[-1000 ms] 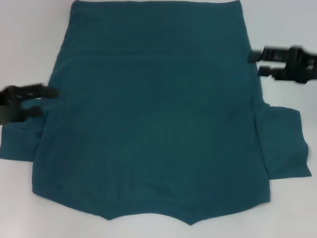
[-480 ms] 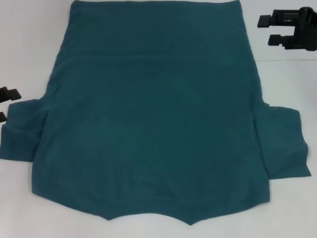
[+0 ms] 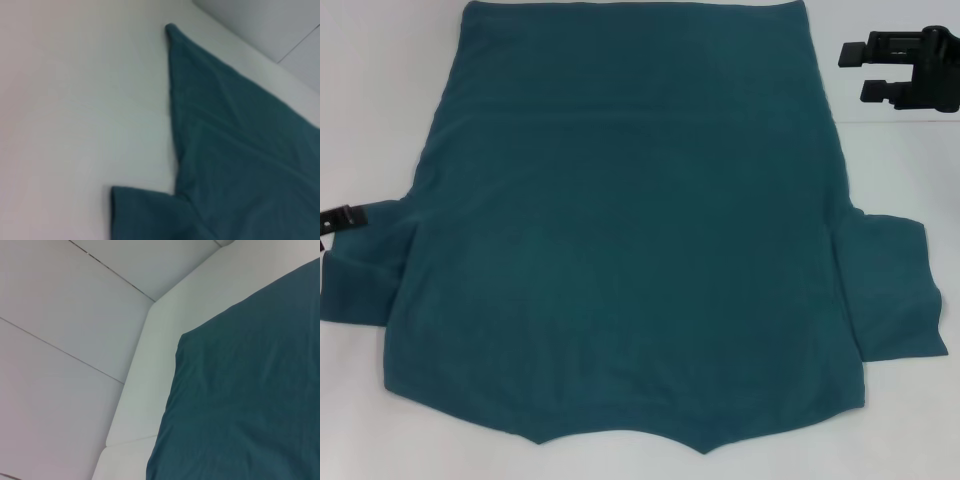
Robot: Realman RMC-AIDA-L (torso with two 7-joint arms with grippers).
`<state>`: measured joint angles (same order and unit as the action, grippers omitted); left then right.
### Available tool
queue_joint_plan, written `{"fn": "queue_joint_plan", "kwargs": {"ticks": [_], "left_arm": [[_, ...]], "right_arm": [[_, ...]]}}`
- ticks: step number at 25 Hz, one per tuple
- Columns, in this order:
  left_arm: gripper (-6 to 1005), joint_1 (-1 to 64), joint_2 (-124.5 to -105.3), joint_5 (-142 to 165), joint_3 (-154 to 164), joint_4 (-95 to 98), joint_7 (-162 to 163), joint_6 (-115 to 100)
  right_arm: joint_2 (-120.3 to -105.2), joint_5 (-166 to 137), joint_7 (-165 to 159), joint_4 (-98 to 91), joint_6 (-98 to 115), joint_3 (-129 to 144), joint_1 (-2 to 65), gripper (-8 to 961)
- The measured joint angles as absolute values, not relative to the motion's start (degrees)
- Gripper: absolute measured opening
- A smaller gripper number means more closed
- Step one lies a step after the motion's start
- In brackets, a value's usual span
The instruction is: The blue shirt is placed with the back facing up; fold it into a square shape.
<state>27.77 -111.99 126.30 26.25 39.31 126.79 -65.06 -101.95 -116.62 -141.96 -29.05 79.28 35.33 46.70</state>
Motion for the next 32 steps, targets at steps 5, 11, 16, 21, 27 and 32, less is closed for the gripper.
{"fn": "queue_joint_plan", "kwargs": {"ticks": [5,11,16,21,27,32], "left_arm": [[828,27.6,-112.07,126.3,27.4,38.0,126.3,-62.7],[818,27.0,-112.11,126.3,27.1,37.9,126.3,-61.9],[809,26.6,-112.19,126.3,27.8,37.7,126.2,-61.6],[801,26.9,-112.58,127.2,28.3,37.0,126.2,-60.8],[790,27.6,-112.59,127.7,28.9,36.0,126.2,-60.4],[782,28.2,-112.59,127.8,30.8,36.0,127.3,-60.3]], "right_arm": [[-101.82,-116.6,-141.9,-29.0,79.3,35.1,46.5,794],[-101.88,-116.5,-141.7,-29.0,79.3,35.0,46.2,794],[-102.01,-116.4,-141.7,-29.0,79.3,35.0,46.1,794],[-102.13,-116.4,-141.7,-29.0,79.3,34.9,46.1,794],[-102.16,-116.4,-141.7,-29.0,79.3,34.9,45.8,794],[-102.14,-116.3,-141.7,-29.0,79.3,34.8,45.6,794]]}}
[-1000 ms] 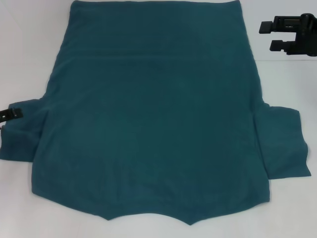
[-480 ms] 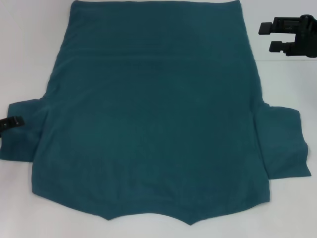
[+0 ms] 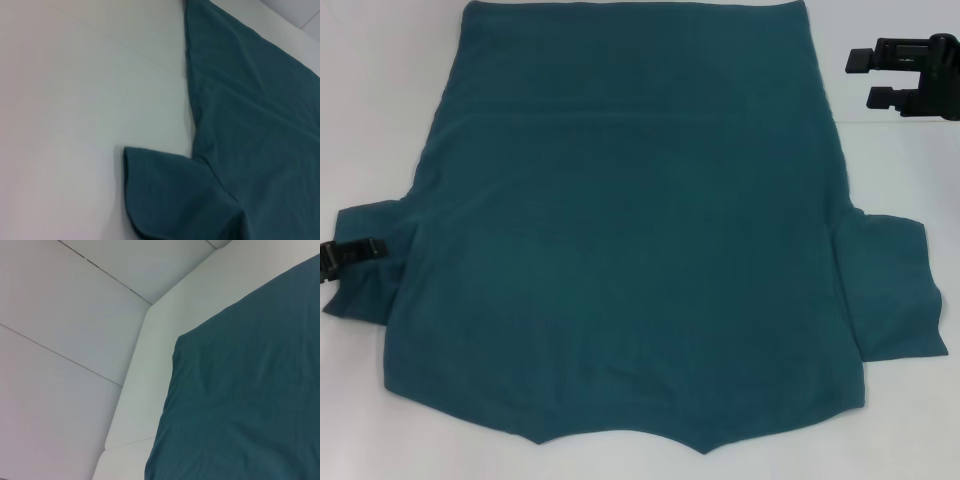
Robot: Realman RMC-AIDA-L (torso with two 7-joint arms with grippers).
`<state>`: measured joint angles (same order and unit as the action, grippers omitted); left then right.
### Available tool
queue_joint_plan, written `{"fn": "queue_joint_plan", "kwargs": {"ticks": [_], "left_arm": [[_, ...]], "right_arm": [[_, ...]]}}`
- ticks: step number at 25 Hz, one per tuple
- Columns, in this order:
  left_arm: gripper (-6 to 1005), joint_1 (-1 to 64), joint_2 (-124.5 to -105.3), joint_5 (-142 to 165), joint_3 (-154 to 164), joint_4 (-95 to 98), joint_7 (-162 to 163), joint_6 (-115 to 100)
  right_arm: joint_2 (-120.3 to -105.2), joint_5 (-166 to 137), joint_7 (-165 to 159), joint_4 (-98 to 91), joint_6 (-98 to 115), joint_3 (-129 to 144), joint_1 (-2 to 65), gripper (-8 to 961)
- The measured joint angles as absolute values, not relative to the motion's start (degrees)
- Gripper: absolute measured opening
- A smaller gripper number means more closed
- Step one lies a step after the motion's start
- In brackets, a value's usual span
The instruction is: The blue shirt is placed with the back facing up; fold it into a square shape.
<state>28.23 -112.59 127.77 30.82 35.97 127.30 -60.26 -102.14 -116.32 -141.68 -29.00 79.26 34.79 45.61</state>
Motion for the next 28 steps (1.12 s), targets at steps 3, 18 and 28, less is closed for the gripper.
{"fn": "queue_joint_plan", "kwargs": {"ticks": [3,18,28], "left_arm": [[776,28.3,-112.69,127.8,30.9,36.5,128.1,-59.8],[404,28.9,-112.85,130.6,30.9,37.3,128.5,-58.2],[64,28.7,-112.75,130.7,31.0,37.7,128.1,-58.9]], "right_arm": [[-102.13,-116.3,-141.7,-29.0,79.2,34.7,45.4,794],[-102.13,-116.3,-141.9,-29.0,79.2,33.9,45.1,794],[-102.13,-116.2,-142.1,-29.0,79.2,33.5,45.2,795]]}}
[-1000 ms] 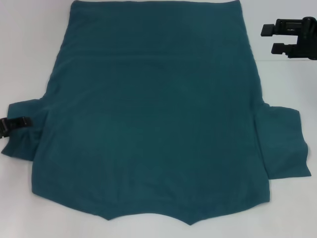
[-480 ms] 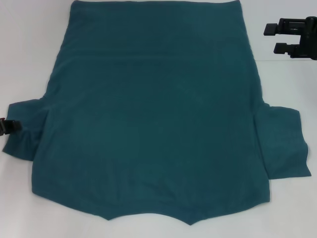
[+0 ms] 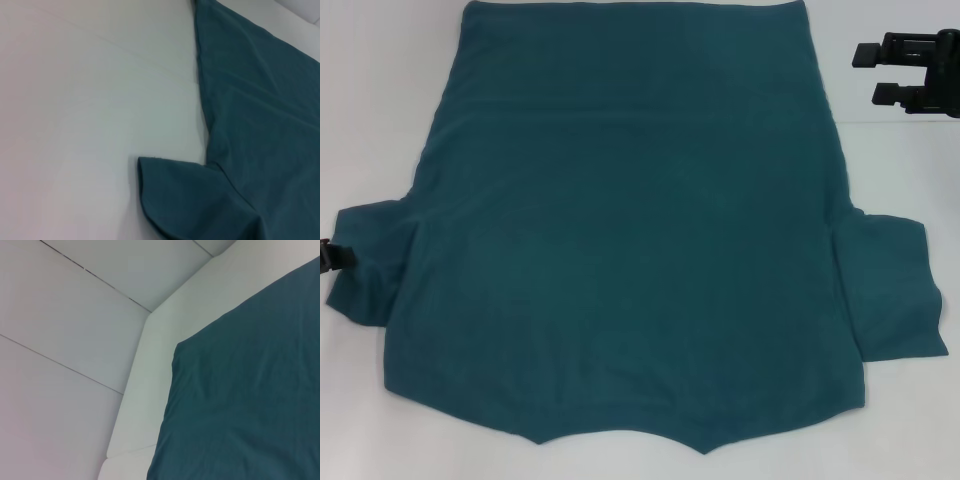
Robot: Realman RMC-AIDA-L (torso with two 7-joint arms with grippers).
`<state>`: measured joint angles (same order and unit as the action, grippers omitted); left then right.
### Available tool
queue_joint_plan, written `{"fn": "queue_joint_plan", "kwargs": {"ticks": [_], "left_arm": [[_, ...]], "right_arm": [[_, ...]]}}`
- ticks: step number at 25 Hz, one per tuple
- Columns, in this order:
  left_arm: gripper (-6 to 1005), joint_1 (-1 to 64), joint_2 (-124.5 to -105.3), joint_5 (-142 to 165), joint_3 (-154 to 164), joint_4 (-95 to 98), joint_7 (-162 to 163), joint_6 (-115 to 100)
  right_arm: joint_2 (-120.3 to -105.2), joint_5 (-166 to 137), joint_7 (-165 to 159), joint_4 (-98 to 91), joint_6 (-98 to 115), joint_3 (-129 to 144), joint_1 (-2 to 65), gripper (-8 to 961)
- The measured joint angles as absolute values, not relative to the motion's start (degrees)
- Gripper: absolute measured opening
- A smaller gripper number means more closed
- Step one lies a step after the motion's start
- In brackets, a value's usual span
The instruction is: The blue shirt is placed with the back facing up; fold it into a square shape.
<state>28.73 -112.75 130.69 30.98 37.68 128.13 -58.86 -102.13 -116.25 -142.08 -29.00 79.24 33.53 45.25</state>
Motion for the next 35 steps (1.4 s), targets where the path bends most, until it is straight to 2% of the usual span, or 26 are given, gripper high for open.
{"fn": "queue_joint_plan", "kwargs": {"ticks": [12,16,24,32,35], "left_arm": [[37,27.8,-112.86,136.4,30.9,44.1,131.9,-62.6],[37,28.0,-112.37,137.0,30.7,44.3,132.0,-62.4],[37,32.1,-110.81,146.0,31.0,45.7,132.5,-62.5],[37,34.4,-110.71,152.9,32.9,50.2,134.3,-64.6],[37,34.6,-111.28,155.0,36.6,53.3,135.5,-65.5]], "right_arm": [[-101.93,-116.2,-142.1,-29.0,79.5,32.7,44.8,795],[-101.89,-116.2,-142.1,-29.1,79.5,32.7,44.5,795],[-101.77,-116.2,-142.1,-29.1,79.7,32.7,44.3,795],[-101.78,-116.3,-142.1,-29.1,79.7,33.1,44.3,795],[-101.78,-116.3,-142.1,-29.1,79.7,33.1,44.3,795]]}}
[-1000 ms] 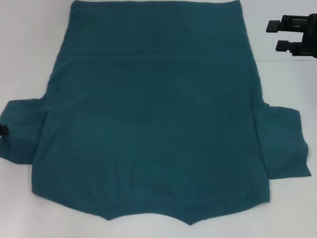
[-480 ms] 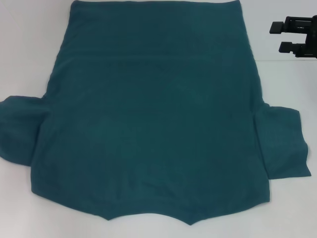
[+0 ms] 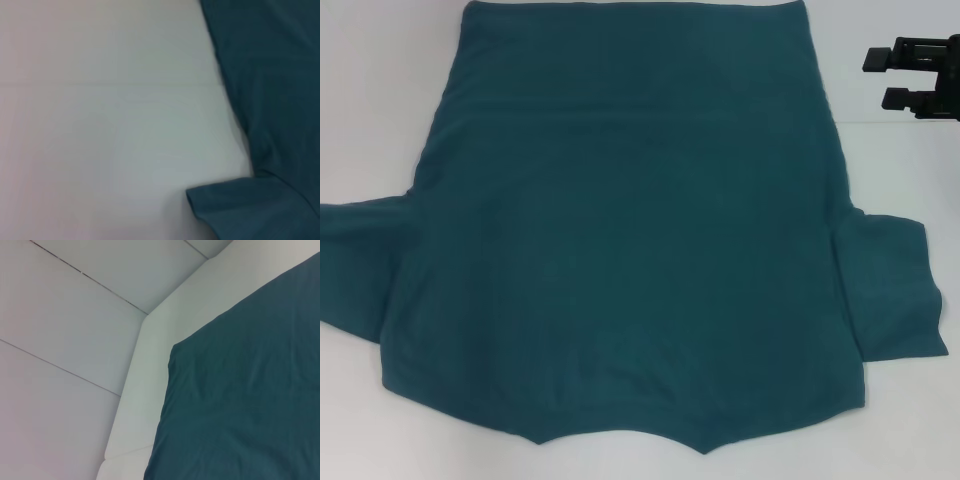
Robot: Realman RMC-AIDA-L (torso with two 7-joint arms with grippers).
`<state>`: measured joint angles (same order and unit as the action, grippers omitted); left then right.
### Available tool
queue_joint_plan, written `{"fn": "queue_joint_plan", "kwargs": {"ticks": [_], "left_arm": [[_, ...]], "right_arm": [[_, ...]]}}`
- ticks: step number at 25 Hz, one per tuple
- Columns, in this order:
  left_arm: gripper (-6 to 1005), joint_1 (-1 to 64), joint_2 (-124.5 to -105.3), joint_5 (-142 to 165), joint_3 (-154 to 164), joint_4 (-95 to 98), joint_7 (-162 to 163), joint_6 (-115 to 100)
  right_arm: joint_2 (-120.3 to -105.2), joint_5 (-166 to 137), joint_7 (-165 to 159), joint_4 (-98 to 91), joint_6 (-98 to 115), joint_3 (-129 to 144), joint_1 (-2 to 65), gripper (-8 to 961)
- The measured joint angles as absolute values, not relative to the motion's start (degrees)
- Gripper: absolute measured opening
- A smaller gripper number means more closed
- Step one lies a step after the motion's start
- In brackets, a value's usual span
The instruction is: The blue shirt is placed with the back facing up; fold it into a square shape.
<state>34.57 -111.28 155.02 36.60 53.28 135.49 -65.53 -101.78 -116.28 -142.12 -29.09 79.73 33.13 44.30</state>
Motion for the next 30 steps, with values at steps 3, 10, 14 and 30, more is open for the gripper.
{"fn": "queue_joint_plan", "kwargs": {"ticks": [3,10,14,30], "left_arm": [[37,34.6,-112.13,158.3,41.3,57.2,137.9,-66.8],[38,37.0,-113.63,162.2,45.1,63.8,141.1,-74.1],[38,38.6,-114.31,162.2,44.7,67.1,143.7,-79.5],[38,51.9,-115.02,161.8,43.8,55.2,159.8,-86.2]], "right_arm": [[-101.78,-116.3,-142.1,-29.1,79.7,33.2,44.3,795],[-101.99,-116.4,-142.1,-29.1,79.7,33.2,44.2,794],[-102.13,-116.5,-142.1,-29.1,79.8,33.2,44.2,794],[-102.30,-116.5,-141.8,-29.1,79.8,33.2,44.0,794]]}}
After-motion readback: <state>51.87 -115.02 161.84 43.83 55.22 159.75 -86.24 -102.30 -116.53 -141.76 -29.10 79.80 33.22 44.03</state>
